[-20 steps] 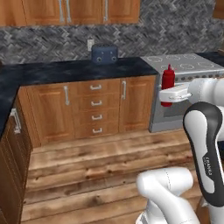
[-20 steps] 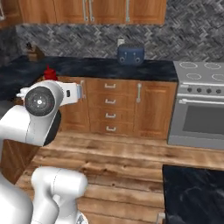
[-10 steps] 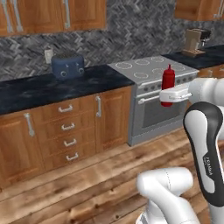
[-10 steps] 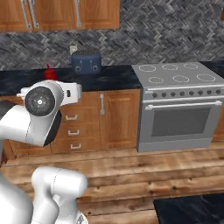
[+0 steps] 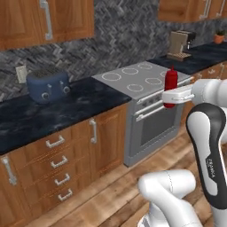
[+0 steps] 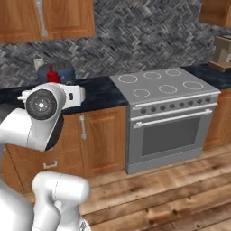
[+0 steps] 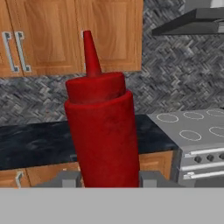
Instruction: Collect the turmeric, ketchup, and shaker from the cabinet and place them next to the stove.
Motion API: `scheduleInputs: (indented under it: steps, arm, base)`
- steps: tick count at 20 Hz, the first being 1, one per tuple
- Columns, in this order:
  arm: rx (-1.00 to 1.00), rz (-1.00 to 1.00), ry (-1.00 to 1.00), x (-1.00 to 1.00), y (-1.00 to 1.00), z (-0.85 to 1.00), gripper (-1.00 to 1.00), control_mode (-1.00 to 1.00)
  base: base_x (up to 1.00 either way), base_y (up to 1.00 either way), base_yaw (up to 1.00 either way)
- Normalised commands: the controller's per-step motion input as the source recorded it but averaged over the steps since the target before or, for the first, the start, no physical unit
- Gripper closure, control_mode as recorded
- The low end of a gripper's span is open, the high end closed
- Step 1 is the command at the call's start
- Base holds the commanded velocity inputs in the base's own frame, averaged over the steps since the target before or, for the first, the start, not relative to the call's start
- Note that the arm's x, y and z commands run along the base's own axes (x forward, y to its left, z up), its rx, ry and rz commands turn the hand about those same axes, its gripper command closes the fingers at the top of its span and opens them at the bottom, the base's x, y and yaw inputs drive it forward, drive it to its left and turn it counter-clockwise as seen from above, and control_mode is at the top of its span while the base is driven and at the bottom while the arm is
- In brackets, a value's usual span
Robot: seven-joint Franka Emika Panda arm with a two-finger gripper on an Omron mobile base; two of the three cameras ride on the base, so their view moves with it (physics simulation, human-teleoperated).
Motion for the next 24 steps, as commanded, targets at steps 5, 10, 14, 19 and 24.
scheduleInputs:
  steps: [5,10,14,19,24]
  arm:
    - [0.0,0.0,0.0,0.0,0.0,0.0,1.0,1.0]
    - [0.0,0.0,0.0,0.0,0.0,0.0,1.0,1.0]
    - [0.0,0.0,0.0,0.0,0.0,0.0,1.0,1.0]
    - [0.0,0.0,0.0,0.0,0.0,0.0,1.0,1.0]
    - [0.0,0.0,0.0,0.0,0.0,0.0,1.0,1.0]
  base:
    - [1.0,0.04,-0.14]
    - [0.99,-0.06,0.04]
    - [0.91,-0.16,0.14]
    - [0.68,-0.36,0.22]
    - [0.58,-0.48,0.3]
